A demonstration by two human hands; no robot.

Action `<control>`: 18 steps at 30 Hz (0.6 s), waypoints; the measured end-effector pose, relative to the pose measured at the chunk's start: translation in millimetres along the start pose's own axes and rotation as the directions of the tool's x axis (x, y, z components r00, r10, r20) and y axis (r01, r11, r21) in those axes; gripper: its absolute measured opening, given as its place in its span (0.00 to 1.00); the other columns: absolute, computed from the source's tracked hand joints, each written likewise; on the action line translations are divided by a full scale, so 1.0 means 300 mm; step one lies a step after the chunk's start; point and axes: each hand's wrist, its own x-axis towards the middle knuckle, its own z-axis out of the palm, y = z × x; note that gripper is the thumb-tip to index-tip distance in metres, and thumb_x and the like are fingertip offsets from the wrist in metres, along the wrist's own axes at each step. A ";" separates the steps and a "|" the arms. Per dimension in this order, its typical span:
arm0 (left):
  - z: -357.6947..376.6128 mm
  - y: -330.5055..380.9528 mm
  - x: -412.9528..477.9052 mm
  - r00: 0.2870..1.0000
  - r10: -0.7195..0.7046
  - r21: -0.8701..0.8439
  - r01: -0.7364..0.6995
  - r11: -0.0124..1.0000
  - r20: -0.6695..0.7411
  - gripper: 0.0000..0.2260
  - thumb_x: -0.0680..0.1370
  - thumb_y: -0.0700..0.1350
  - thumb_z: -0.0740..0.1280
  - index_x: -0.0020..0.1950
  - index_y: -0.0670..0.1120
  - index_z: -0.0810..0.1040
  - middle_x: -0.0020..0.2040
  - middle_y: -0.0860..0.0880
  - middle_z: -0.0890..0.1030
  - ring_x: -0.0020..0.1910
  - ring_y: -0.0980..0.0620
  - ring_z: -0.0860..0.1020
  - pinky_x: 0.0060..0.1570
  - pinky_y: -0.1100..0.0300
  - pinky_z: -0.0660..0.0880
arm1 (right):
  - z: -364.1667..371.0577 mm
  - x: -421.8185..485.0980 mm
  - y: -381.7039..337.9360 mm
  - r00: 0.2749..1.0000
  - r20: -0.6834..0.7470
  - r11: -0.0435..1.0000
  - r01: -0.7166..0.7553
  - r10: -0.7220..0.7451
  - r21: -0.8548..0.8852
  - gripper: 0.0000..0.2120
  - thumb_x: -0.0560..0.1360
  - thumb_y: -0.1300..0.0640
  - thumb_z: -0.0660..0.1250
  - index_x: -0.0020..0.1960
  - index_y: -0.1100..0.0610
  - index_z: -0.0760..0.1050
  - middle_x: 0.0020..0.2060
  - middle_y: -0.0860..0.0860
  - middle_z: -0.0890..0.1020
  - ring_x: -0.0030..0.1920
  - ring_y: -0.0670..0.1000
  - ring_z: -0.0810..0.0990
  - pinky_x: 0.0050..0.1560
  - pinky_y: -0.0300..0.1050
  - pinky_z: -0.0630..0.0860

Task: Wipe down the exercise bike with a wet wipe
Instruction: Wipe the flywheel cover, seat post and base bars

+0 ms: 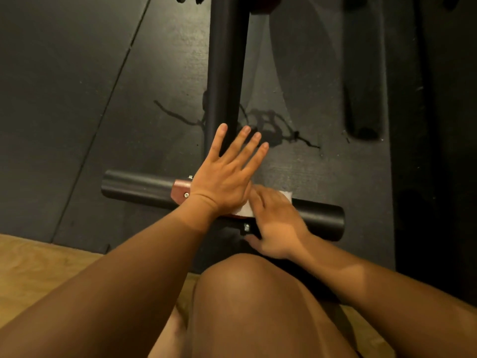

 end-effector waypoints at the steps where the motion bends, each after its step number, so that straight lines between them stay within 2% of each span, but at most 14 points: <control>1: -0.003 -0.002 0.000 1.000 -0.003 0.000 0.003 1.000 0.006 0.30 0.77 0.52 0.57 0.79 0.44 0.61 0.78 0.42 0.64 0.78 0.40 0.57 0.74 0.37 0.36 | -0.001 -0.024 0.040 1.000 0.016 1.000 -0.011 0.011 -0.005 0.47 0.65 0.37 0.68 0.76 0.60 0.59 0.69 0.57 0.70 0.68 0.58 0.69 0.70 0.50 0.66; 3: -0.002 -0.005 0.000 1.000 -0.004 -0.014 0.005 1.000 0.016 0.31 0.76 0.52 0.57 0.78 0.44 0.62 0.77 0.42 0.64 0.78 0.40 0.58 0.74 0.37 0.36 | -0.028 -0.012 0.114 0.987 0.130 0.995 -0.100 0.097 0.016 0.47 0.63 0.33 0.68 0.75 0.54 0.60 0.66 0.53 0.74 0.64 0.55 0.74 0.64 0.49 0.71; 5: -0.003 -0.005 -0.001 1.000 0.001 -0.016 -0.001 1.000 0.021 0.30 0.76 0.51 0.57 0.78 0.44 0.63 0.77 0.42 0.66 0.78 0.40 0.59 0.75 0.37 0.36 | -0.079 0.065 0.136 0.933 0.329 0.980 -0.182 0.146 0.081 0.44 0.58 0.32 0.73 0.69 0.48 0.66 0.59 0.49 0.79 0.57 0.54 0.79 0.55 0.47 0.76; 8: -0.007 -0.004 0.000 1.000 0.002 -0.010 -0.002 1.000 0.031 0.30 0.76 0.52 0.59 0.77 0.44 0.65 0.76 0.43 0.67 0.77 0.41 0.60 0.75 0.37 0.38 | -0.110 0.170 0.094 0.833 0.525 0.942 -0.297 0.175 0.158 0.45 0.53 0.39 0.80 0.65 0.48 0.69 0.56 0.48 0.81 0.55 0.53 0.80 0.55 0.47 0.78; 9: -0.011 -0.002 0.001 0.999 -0.001 -0.007 0.001 1.000 0.039 0.30 0.76 0.52 0.60 0.77 0.44 0.65 0.76 0.43 0.68 0.77 0.41 0.61 0.75 0.38 0.38 | -0.108 0.175 0.078 0.832 0.519 0.939 -0.312 0.195 0.147 0.44 0.53 0.39 0.80 0.65 0.48 0.69 0.55 0.48 0.81 0.55 0.53 0.80 0.55 0.47 0.78; 10: -0.015 -0.001 0.001 0.999 -0.004 -0.008 0.004 1.000 0.051 0.30 0.76 0.52 0.60 0.77 0.44 0.65 0.76 0.43 0.68 0.77 0.41 0.61 0.75 0.38 0.38 | -0.099 0.157 0.069 0.863 0.455 0.949 -0.296 0.218 0.107 0.42 0.55 0.37 0.78 0.64 0.48 0.69 0.55 0.48 0.81 0.54 0.54 0.80 0.55 0.48 0.78; 12: -0.020 0.001 0.007 0.997 -0.016 -0.002 0.016 1.000 0.069 0.30 0.76 0.52 0.59 0.77 0.44 0.65 0.75 0.43 0.68 0.77 0.41 0.60 0.75 0.38 0.38 | -0.068 0.062 0.092 0.943 0.229 0.969 -0.247 0.243 -0.011 0.41 0.58 0.31 0.73 0.65 0.49 0.68 0.55 0.50 0.80 0.54 0.54 0.79 0.55 0.48 0.76; 14: -0.024 0.002 0.009 0.995 -0.034 0.015 0.032 0.999 0.098 0.30 0.76 0.53 0.59 0.77 0.44 0.64 0.76 0.43 0.67 0.78 0.41 0.59 0.75 0.38 0.36 | -0.049 -0.065 0.161 0.959 0.107 0.964 -0.257 0.263 -0.065 0.43 0.60 0.29 0.70 0.68 0.50 0.67 0.58 0.51 0.79 0.57 0.54 0.78 0.57 0.47 0.74; 16: -0.029 0.000 0.006 0.992 -0.045 0.026 0.042 0.999 0.116 0.31 0.77 0.54 0.59 0.78 0.44 0.63 0.77 0.43 0.66 0.78 0.41 0.59 0.75 0.39 0.35 | -0.079 -0.153 0.239 0.928 0.152 0.941 -0.335 0.339 -0.052 0.47 0.58 0.27 0.70 0.70 0.49 0.65 0.59 0.50 0.79 0.57 0.53 0.78 0.57 0.46 0.75; 18: -0.033 0.001 0.006 0.990 -0.047 0.032 0.043 0.999 0.132 0.31 0.77 0.55 0.59 0.78 0.44 0.62 0.77 0.43 0.66 0.78 0.41 0.58 0.75 0.39 0.34 | -0.119 -0.164 0.277 0.886 0.274 0.926 -0.374 0.373 -0.053 0.47 0.54 0.27 0.70 0.68 0.46 0.66 0.57 0.49 0.80 0.55 0.52 0.80 0.54 0.47 0.77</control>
